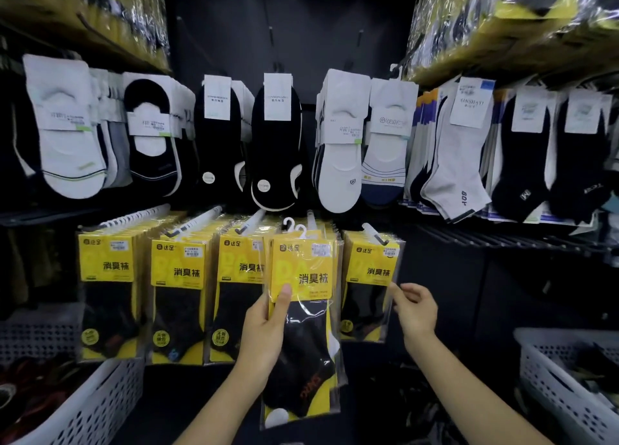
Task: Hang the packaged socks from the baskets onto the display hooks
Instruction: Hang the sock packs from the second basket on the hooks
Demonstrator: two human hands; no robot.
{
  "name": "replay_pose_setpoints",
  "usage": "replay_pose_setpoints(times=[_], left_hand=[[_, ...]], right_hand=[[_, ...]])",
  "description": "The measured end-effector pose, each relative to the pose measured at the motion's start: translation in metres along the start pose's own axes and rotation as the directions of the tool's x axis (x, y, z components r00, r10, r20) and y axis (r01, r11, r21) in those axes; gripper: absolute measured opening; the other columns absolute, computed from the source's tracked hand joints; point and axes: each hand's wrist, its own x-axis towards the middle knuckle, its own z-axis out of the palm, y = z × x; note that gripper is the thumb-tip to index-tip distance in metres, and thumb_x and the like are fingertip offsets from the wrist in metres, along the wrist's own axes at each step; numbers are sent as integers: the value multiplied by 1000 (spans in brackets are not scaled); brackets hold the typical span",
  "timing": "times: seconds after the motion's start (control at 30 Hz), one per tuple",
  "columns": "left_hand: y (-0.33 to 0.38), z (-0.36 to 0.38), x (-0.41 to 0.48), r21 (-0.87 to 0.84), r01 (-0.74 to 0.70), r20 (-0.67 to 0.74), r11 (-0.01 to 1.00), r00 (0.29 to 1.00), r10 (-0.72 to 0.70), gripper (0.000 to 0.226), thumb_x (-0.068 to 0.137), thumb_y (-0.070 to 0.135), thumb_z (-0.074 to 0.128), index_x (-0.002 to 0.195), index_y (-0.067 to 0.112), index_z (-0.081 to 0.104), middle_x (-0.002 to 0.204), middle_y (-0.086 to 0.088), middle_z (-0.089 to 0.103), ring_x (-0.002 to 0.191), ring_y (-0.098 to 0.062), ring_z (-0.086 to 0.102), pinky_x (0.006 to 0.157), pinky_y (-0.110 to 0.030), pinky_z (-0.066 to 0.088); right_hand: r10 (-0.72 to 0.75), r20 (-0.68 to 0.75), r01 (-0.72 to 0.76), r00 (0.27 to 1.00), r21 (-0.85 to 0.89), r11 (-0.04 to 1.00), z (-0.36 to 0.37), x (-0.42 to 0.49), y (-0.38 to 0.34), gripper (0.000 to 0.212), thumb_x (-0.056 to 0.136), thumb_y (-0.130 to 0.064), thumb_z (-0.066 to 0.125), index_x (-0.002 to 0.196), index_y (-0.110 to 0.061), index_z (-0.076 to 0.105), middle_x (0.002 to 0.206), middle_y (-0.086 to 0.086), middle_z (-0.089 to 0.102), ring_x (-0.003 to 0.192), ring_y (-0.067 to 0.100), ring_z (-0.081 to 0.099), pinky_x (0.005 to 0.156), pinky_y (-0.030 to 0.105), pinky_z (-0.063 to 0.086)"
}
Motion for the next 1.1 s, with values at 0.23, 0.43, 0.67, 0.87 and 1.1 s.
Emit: replay_pose_setpoints(times=[0.23, 0.43, 0.67, 0.87, 1.1], left_hand=[[1, 23, -12, -55, 37, 23, 998, 999, -36, 25, 77, 47, 64, 86, 24, 66, 82, 13, 72, 73, 1, 65, 60, -6, 45], [9, 30, -19, -57, 29, 18, 998, 999, -28, 21, 80, 37, 68, 94, 21, 68, 77, 18, 73, 72, 6, 66, 56, -5, 45], [15, 8, -11, 8, 12, 1, 1000, 1000, -12, 26, 96, 35, 46, 104, 23, 68, 88, -4, 74, 76, -26, 63, 66, -35, 47], [11, -6, 0, 69, 12, -30, 998, 999, -9, 26, 96, 36, 46, 92, 23, 68, 80, 6, 75, 73, -13, 72, 56, -20, 52], [3, -10, 4, 54, 8, -5, 998, 1000, -7, 27, 95, 40, 46, 97, 27, 69, 86, 6, 75, 77, -13, 72, 60, -23, 52]], right_hand=[[-146, 478, 111, 866, 100, 989, 0, -77, -39, 32, 79, -42, 67, 102, -20, 66, 100, -3, 70, 90, 4, 67, 73, 18, 53], [-169, 486, 109, 857, 148, 983, -6, -86, -44, 16, 83, -28, 71, 96, -32, 63, 94, -12, 74, 90, -2, 68, 77, 16, 51], [-25, 315, -3, 949, 89, 996, -33, -52, -24, 12, 96, -14, 54, 101, -11, 64, 102, 8, 72, 100, 24, 67, 93, 40, 51], [-77, 220, 70, 972, 37, 997, -44, -16, -32, 9, 96, -10, 52, 100, -11, 60, 101, 7, 70, 92, 19, 65, 83, 29, 49], [-172, 368, 190, 914, -15, 982, -28, 5, -43, 16, 96, -7, 52, 110, -13, 57, 95, -4, 68, 85, 4, 64, 60, 7, 49]])
